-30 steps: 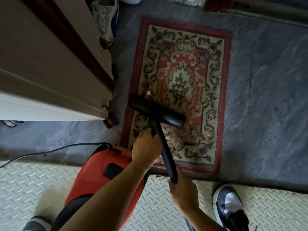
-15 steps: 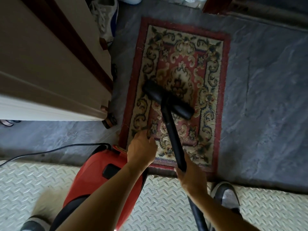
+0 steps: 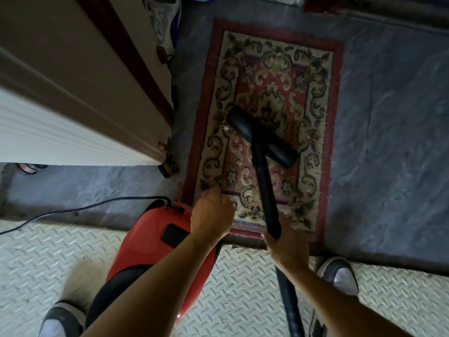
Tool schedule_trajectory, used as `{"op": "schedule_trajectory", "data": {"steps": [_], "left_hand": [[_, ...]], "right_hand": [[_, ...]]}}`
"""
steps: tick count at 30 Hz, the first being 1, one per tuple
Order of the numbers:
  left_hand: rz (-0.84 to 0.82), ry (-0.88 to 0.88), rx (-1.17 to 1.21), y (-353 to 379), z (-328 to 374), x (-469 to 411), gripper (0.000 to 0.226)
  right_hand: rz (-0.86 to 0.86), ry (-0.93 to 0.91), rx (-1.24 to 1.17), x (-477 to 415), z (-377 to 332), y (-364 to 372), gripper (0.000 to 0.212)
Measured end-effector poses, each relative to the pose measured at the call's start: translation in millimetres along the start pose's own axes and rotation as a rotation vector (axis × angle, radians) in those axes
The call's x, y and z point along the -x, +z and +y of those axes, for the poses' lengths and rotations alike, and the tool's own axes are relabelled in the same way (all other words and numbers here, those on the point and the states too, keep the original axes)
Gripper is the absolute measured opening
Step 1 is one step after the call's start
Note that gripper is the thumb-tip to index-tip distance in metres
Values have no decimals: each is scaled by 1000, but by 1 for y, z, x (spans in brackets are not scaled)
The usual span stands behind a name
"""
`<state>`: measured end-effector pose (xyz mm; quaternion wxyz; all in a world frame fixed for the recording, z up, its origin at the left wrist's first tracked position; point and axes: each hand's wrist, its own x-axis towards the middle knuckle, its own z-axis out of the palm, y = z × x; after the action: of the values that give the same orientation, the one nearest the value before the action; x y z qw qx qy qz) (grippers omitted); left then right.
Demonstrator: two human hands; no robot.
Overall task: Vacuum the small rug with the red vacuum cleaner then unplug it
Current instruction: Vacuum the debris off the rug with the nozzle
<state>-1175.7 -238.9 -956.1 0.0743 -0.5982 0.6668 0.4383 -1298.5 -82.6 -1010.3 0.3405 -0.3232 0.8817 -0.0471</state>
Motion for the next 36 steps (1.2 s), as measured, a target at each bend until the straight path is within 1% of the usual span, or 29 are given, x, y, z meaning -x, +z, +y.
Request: {"op": "schedule_trajectory", "data": {"steps": [2,3,5,7,10,11,14,16,18,20,22,25,30,34,36], "left_hand": [[-5,17,-20,2,-2,5,27],[-15,23,-40,2,-1,8,26],[-34,39,-93,3,-2,11,25],[-42,59,-176,2,-6,13,23],[-36,153,-368,4,-21,14,21],[-50,156,-417,5,-26,15,24],[-49,241,-540,10,-33,12,26],[-47,221,-496,8,-28,8,26],[-33,190,-397,5,-21,2,28],[1,151,-275,-2,-13,-4,24],[26,129,-214,-8,-8,-6,21],[17,96,-205,-14,-5,-6,24],[2,68,-189,-10,-5,-5,23],[2,74,-194,-8,-1,-10,23],[1,99,-192,-7,4,-17,30]], "right_hand": [[-69,54,-40,27,-1,15,53],[-106,81,-37,43,-2,22,59],[-175,107,10,68,-3,33,70],[-210,127,32,79,-2,37,73],[-145,115,55,65,-5,28,67],[-116,95,59,54,-8,23,63],[-47,7,81,7,-21,7,53],[-25,-43,114,-25,-36,-5,47],[-31,-77,126,-46,-48,-11,45],[-64,-104,132,-48,-50,-9,47],[-113,-120,135,-35,-41,-2,52],[-171,-127,127,-3,-20,7,62],[-135,-121,129,26,-3,6,55],[-160,-71,135,-4,-7,-7,47],[-95,-91,56,-34,-19,-19,42]]}}
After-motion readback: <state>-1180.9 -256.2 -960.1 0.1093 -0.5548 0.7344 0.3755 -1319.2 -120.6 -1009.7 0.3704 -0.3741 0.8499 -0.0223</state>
